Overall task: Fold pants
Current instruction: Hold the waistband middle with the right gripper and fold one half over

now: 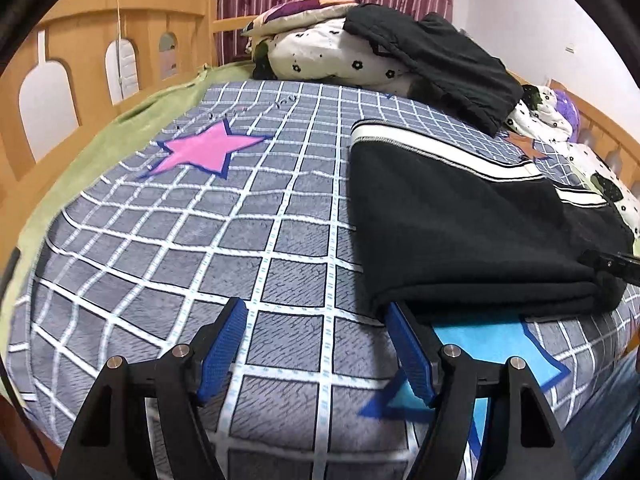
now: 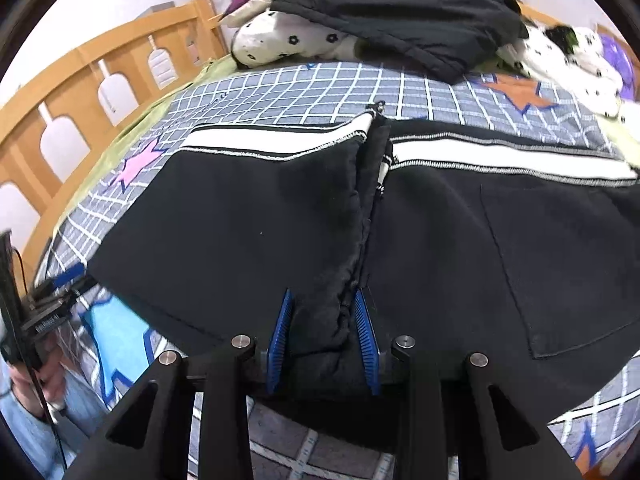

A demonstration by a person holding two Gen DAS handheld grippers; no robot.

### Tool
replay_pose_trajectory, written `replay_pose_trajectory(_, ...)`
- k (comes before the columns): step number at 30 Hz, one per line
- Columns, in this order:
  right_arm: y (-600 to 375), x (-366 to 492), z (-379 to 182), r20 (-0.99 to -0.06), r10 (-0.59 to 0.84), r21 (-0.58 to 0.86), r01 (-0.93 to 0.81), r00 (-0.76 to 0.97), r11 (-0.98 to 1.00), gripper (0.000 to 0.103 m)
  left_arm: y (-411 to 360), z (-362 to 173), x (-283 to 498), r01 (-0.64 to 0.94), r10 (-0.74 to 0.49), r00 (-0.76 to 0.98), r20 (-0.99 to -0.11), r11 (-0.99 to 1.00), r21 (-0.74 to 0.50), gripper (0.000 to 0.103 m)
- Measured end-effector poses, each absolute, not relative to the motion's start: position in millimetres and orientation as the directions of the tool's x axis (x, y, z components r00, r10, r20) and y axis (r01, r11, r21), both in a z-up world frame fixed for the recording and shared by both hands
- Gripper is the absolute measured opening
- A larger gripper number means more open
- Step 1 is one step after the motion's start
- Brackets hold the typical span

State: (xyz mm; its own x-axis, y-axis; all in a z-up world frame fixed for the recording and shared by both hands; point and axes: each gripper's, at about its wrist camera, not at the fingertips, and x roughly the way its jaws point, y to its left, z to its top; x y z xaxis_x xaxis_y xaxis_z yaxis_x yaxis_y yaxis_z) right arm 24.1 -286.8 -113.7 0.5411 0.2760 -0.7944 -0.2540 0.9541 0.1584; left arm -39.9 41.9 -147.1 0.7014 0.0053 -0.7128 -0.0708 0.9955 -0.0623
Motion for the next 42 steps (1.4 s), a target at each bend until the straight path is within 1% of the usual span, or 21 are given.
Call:
replay_pose_trajectory(4, -304.6, 12.6, -98.5, -0.751, 0.291, 0.165, -0.259, 0.593, 0.952, 0.041, 46.8, -130.9, -41.9, -0.068, -0.021, 0.740, -0.672, 0.992, -0.106, 0.070)
replay_pose_trajectory(6, -313.2, 11.9, -94.8, -0.729, 0.294, 0.183, -0.237, 0.618, 0.954, 0.041, 47.5, -127.0, -31.3, -0.065, -0.051, 0.748, -0.662, 0.987, -0.149, 0.070)
replay_pose_trajectory(8, -316.5, 17.1, -100.2, -0.736, 0.302, 0.206, -0.224, 0.606, 0.953, 0.041, 44.5, -130.6, -10.3, -0.064, -0.069, 0.718, -0.693, 0.984, -0.165, 0.070)
replay_pose_trajectory(12, -309.9, 23.8, -123.9, -0.805, 0.274, 0.185, -0.217, 0.526, 0.959, 0.040, 37.7, -159.7, 8.7, -0.065, -0.075, 0.631, -0.772, 0.987, -0.150, 0.071)
replay_pose_trajectory(15, -310.2, 19.8, -119.7, -0.798, 0.281, 0.177, -0.238, 0.534, 0.955, 0.040, 37.4, -162.5, 2.0, -0.039, -0.081, 0.645, -0.760, 0.990, -0.139, 0.071)
replay_pose_trajectory(18, -318.4, 22.3, -105.5, -0.761, 0.331, 0.228, -0.247, 0.558, 0.942, 0.041, 42.5, -151.2, 8.8, -0.031, -0.105, 0.649, -0.753, 0.986, -0.165, 0.071)
replay_pose_trajectory(21, -314.8, 50.4, -91.5, -0.739, 0.355, 0.253, -0.253, 0.573, 0.934, 0.042, 46.0, -139.0, 34.0, -0.045, -0.091, 0.646, -0.758, 0.987, -0.157, 0.069)
replay_pose_trajectory(25, -298.0, 110.3, -91.0, -0.779, 0.290, 0.173, -0.254, 0.555, 0.952, 0.042, 44.2, -117.6, 67.8, 0.000, -0.118, 0.670, -0.733, 0.987, -0.159, 0.069)
replay_pose_trajectory(27, -292.3, 140.7, -97.6, -0.801, 0.276, 0.166, -0.245, 0.532, 0.955, 0.042, 45.5, -113.6, 85.2, 0.026, -0.142, 0.664, -0.734, 0.986, -0.168, 0.069)
replay_pose_trajectory(31, -287.7, 178.9, -130.5, -0.846, 0.292, 0.218, -0.210, 0.446, 0.953, 0.043, 48.5, -122.1, 111.8, 0.036, -0.153, 0.644, -0.749, 0.985, -0.170, 0.069)
replay_pose_trajectory(32, -287.1, 182.2, -139.7, -0.856, 0.298, 0.230, -0.205, 0.422, 0.951, 0.040, 49.9, -127.6, 112.1, 0.022, -0.155, 0.645, -0.748, 0.983, -0.184, 0.069)
replay_pose_trajectory(33, -287.0, 182.3, -143.8, -0.850, 0.305, 0.237, -0.205, 0.430, 0.950, 0.027, 50.9, -131.9, 113.0, 0.007, -0.158, 0.642, -0.750, 0.980, -0.201, 0.068)
replay_pose_trajectory(34, -288.3, 179.4, -137.7, -0.830, 0.311, 0.233, -0.219, 0.464, 0.948, 0.022, 51.5, -136.3, 114.4, -0.001, -0.169, 0.633, -0.755, 0.975, -0.220, 0.068)
replay_pose_trajectory(35, -291.9, 175.2, -127.0, -0.800, 0.334, 0.241, -0.242, 0.499, 0.940, 0.020, 50.1, -140.6, 116.1, 0.005, -0.195, 0.618, -0.761, 0.970, -0.244, 0.068)
replay_pose_trajectory(37, -302.8, 163.4, -102.5, -0.723, 0.402, 0.274, -0.300, 0.562, 0.914, 0.021, 45.0, -143.3, 117.0, 0.025, -0.205, 0.608, -0.767, 0.971, -0.240, 0.068)
replay_pose_trajectory(38, -305.2, 161.0, -100.4, -0.724, 0.399, 0.273, -0.297, 0.563, 0.915, 0.022, 40.7, -143.7, 116.6, 0.039, -0.201, 0.611, -0.766, 0.974, -0.224, 0.068)
replay_pose_trajectory(39, -303.8, 161.5, -105.0, -0.744, 0.380, 0.263, -0.283, 0.549, 0.923, 0.024, 37.5, -143.4, 116.3, 0.049, -0.200, 0.615, -0.763, 0.975, -0.216, 0.068)
replay_pose_trajectory(40, -299.2, 164.0, -117.2, -0.785, 0.340, 0.228, -0.269, 0.518, 0.936, 0.025, 34.3, -142.9, 115.6, 0.057, -0.198, 0.619, -0.760, 0.976, -0.208, 0.068)
replay_pose_trajectory(41, -292.3, 167.4, -132.0, -0.830, 0.276, 0.161, -0.265, 0.485, 0.951, 0.025, 31.3, -142.2, 114.9, 0.062, -0.196, 0.622, -0.758, 0.978, -0.201, 0.068)
replay_pose_trajectory(42, -288.8, 168.1, -138.3, -0.836, 0.256, 0.132, -0.276, 0.485, 0.952, 0.025, 28.4, -141.2, 113.8, 0.067, -0.197, 0.623, -0.757, 0.978, -0.200, 0.068)
